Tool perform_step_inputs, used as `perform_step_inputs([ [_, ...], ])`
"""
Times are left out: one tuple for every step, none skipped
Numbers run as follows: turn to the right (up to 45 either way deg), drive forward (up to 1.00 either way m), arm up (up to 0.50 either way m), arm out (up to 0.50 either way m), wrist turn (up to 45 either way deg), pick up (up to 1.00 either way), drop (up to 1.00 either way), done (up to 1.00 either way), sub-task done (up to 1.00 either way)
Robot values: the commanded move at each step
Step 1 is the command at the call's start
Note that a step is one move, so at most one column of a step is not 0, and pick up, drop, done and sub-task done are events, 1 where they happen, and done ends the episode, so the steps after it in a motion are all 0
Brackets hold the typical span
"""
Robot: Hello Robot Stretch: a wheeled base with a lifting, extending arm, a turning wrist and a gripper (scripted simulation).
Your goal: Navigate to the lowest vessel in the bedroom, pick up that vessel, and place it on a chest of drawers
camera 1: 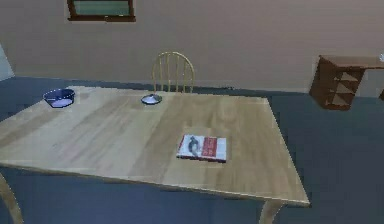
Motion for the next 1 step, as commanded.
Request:
perform_step_inputs([
  [-12.0,0.00,0.00,0.00,0.0,0.00,0.00,0.00,0.00],
])
